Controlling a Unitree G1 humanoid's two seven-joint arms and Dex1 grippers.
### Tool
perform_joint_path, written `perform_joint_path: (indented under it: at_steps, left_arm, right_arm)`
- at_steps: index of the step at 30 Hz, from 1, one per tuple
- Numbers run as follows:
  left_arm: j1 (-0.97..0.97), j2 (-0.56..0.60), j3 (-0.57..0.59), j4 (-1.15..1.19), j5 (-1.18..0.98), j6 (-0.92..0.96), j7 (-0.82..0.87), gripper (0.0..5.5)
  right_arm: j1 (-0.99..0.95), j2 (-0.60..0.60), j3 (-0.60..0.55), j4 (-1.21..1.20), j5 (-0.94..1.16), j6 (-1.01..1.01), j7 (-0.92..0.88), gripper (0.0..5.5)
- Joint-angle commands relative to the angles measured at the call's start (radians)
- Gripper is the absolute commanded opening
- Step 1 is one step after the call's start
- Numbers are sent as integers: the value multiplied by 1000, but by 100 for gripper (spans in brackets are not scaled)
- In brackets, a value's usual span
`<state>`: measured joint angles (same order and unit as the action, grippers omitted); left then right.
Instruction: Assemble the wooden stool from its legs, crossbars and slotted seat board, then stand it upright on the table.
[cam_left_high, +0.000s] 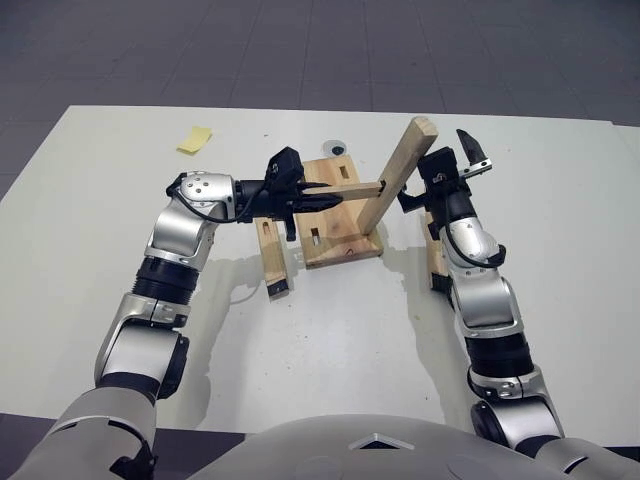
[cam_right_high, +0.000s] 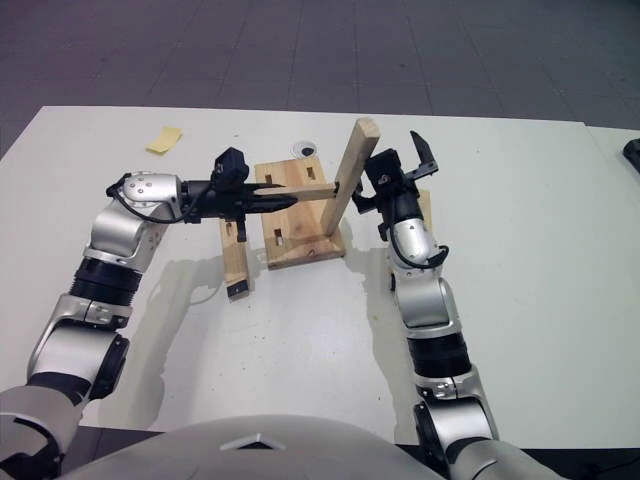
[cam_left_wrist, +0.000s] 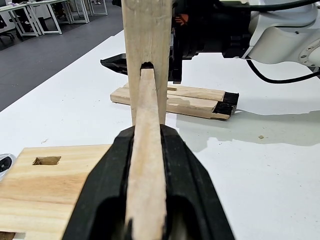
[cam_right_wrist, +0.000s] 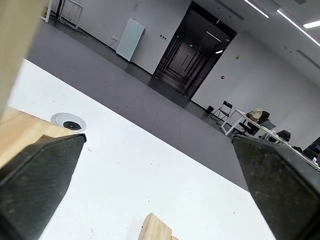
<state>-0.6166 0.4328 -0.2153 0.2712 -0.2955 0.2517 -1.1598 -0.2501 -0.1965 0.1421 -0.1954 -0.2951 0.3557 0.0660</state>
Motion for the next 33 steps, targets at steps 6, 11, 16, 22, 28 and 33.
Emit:
perform_joint_path:
  at_steps: [6, 11, 16, 22, 28, 33]
  left_arm:
    - [-27, 4, -36, 31, 40, 6, -24, 43]
    - [-39, 0, -34, 46, 44, 7, -12, 61]
    - [-50, -11, -19, 59, 47, 7, -3, 156]
    - [-57, -12, -2, 69, 53, 2, 12, 255]
    - [-58, 79, 23, -2, 42, -3, -50, 363]
    - [-73, 129, 49, -52, 27, 2, -90, 439]
  right_arm:
    - [1, 27, 31, 29, -23, -25, -19, 540]
    - [0, 30, 42, 39, -28, -34, -20, 540]
    - [-1, 27, 40, 49, -30, -42, -17, 540]
    - [-2, 22, 37, 61, -32, -52, -13, 540]
    - [7, 12, 21, 62, -32, -52, -14, 540]
    - [11, 11, 10, 62, -33, -49, -21, 540]
